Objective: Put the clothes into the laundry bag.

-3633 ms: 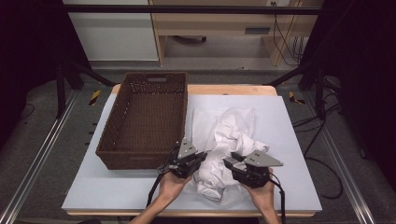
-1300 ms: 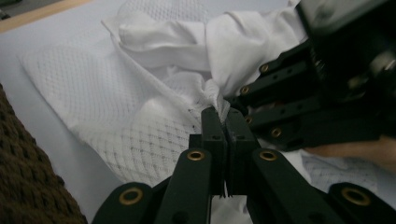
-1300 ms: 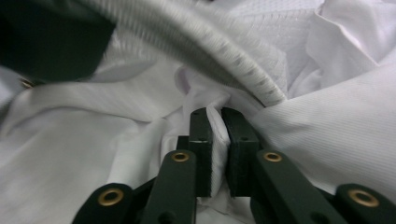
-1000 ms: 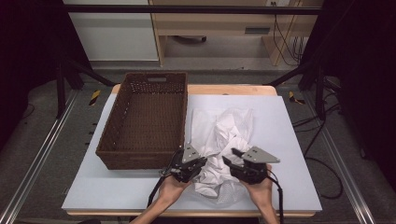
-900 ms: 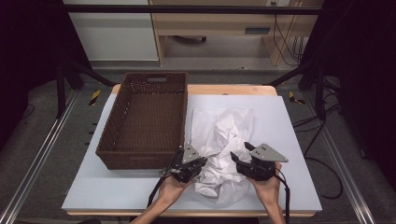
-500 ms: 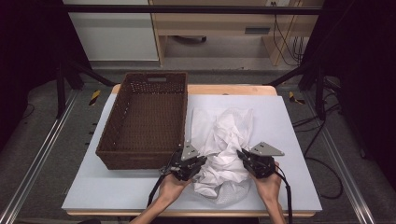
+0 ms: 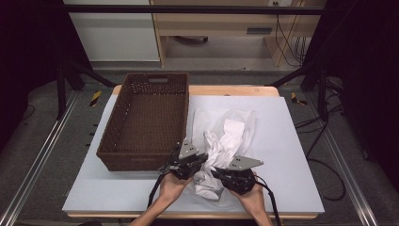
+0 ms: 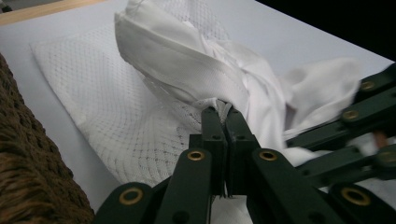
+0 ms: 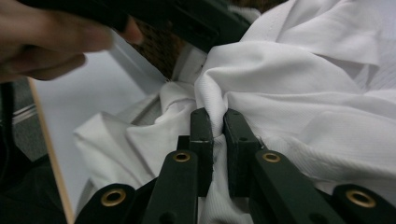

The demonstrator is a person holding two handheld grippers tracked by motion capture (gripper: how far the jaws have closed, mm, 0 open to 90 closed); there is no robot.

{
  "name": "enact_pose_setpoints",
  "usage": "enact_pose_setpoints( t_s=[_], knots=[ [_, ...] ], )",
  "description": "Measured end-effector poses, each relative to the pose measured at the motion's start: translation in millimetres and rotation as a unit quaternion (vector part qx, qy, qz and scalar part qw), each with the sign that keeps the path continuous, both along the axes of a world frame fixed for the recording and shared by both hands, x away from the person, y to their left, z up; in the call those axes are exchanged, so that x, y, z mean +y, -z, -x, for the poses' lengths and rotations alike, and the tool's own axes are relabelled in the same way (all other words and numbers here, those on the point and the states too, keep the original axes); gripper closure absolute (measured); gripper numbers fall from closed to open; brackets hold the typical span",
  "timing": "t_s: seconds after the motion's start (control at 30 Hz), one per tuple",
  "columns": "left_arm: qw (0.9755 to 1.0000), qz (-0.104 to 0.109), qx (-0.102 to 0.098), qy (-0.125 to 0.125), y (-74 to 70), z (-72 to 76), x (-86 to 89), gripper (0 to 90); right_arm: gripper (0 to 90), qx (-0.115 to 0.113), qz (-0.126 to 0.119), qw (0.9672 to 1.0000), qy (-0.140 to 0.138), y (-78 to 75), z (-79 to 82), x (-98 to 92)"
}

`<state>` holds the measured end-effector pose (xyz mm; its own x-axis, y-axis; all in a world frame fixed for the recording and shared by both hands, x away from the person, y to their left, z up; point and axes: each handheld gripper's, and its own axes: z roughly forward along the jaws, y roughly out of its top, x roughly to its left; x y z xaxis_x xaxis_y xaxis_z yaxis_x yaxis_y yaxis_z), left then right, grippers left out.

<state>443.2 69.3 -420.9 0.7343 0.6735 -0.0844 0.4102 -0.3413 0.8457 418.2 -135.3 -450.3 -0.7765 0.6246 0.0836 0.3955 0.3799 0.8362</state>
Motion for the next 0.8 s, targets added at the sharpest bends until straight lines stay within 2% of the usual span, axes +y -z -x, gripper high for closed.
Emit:
enact_pose_setpoints(
  t_s=[0.1,0.17,0.23,0.3,0.37,0.47,0.53,0.6,0.7,0.77,0.8],
  knots=[
    [1.0,-0.001,-0.006,0.005,-2.9,2.8,-2.1,88.2,83.8,0.031,0.03,0.999,0.015,7.6,-13.4,8.6],
    [0.9999,-0.01,-0.01,0.006,-2.3,4.2,-3.7,88.2,83.9,0.02,0.056,0.9976,0.035,12.2,-17.8,11.9],
    [0.9998,-0.014,-0.01,0.007,0.7,4.2,-4.2,88.1,83.5,0.01,0.058,0.9973,0.044,15.2,-19.2,11.7],
    [0.9998,-0.016,-0.01,0.007,1.9,3.7,-2.5,88.1,82.2,0.004,0.05,0.9976,0.048,17.0,-17.3,9.9],
    [0.9997,-0.021,-0.013,0.005,1.4,3.4,-0.9,88.0,74.6,-0.001,0.047,0.9984,0.031,14.3,-13.5,7.4],
    [0.9997,-0.022,-0.013,0.001,1.5,1.9,2.3,88.0,61.8,-0.007,0.012,0.9997,0.019,1.0,-5.8,-2.9],
    [0.9997,-0.023,-0.011,0.0,2.2,0.9,3.7,88.0,57.4,-0.026,-0.016,0.9993,0.022,-13.3,-0.4,-12.6],
    [0.9997,-0.024,-0.01,0.0,2.8,0.9,4.2,87.9,50.5,-0.05,-0.04,0.9971,0.04,-28.4,1.7,-22.0],
    [0.9995,-0.029,-0.012,0.001,3.0,1.0,4.0,87.9,39.8,-0.083,-0.048,0.9913,0.091,-42.6,-3.8,-29.6],
    [0.9995,-0.029,-0.011,0.001,3.0,0.4,4.2,87.9,34.3,-0.08,-0.043,0.9896,0.111,-42.5,-14.0,-27.4],
    [0.9995,-0.029,-0.01,0.0,3.1,0.2,4.4,87.9,33.3,-0.073,-0.034,0.9902,0.114,-39.4,-20.1,-23.9]
  ],
)
